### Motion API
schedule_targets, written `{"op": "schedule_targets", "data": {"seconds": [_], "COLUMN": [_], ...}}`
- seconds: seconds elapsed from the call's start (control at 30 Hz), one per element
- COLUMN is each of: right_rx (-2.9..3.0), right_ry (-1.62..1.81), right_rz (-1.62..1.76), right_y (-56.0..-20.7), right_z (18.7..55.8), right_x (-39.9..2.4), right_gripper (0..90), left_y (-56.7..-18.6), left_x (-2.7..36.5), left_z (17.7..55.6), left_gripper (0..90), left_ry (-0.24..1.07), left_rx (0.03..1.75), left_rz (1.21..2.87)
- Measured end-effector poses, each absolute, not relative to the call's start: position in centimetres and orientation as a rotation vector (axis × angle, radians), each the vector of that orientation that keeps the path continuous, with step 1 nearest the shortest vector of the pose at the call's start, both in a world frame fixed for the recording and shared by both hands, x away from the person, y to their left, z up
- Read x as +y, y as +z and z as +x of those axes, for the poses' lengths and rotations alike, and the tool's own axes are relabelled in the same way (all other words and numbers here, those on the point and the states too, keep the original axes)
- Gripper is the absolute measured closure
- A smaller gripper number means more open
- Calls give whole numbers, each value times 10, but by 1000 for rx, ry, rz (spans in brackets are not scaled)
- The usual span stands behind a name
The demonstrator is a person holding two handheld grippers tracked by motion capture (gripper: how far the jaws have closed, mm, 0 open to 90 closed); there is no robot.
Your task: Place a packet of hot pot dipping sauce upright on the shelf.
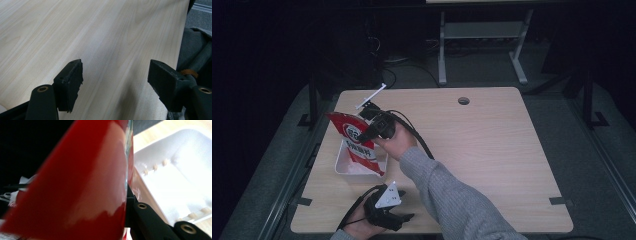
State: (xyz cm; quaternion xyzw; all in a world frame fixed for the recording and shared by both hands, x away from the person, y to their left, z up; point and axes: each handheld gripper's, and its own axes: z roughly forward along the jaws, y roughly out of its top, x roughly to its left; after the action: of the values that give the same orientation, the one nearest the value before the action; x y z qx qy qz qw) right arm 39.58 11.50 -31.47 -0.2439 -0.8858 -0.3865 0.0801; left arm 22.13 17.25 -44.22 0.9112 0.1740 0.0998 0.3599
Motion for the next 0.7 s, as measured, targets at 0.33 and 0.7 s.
{"op": "schedule_targets", "data": {"seconds": [0.33,0.7], "right_rx": [-2702,-2653], "right_ry": [-1263,-1149], "right_rz": [-775,-715], "right_y": [-320,-337], "right_z": [382,383], "right_x": [114,111], "right_gripper": [896,893], "left_y": [-442,-442], "left_x": [172,171], "left_z": [221,220], "left_gripper": [276,276], "left_ry": [261,258], "left_rx": [448,448], "left_rz": [2348,2349]}}
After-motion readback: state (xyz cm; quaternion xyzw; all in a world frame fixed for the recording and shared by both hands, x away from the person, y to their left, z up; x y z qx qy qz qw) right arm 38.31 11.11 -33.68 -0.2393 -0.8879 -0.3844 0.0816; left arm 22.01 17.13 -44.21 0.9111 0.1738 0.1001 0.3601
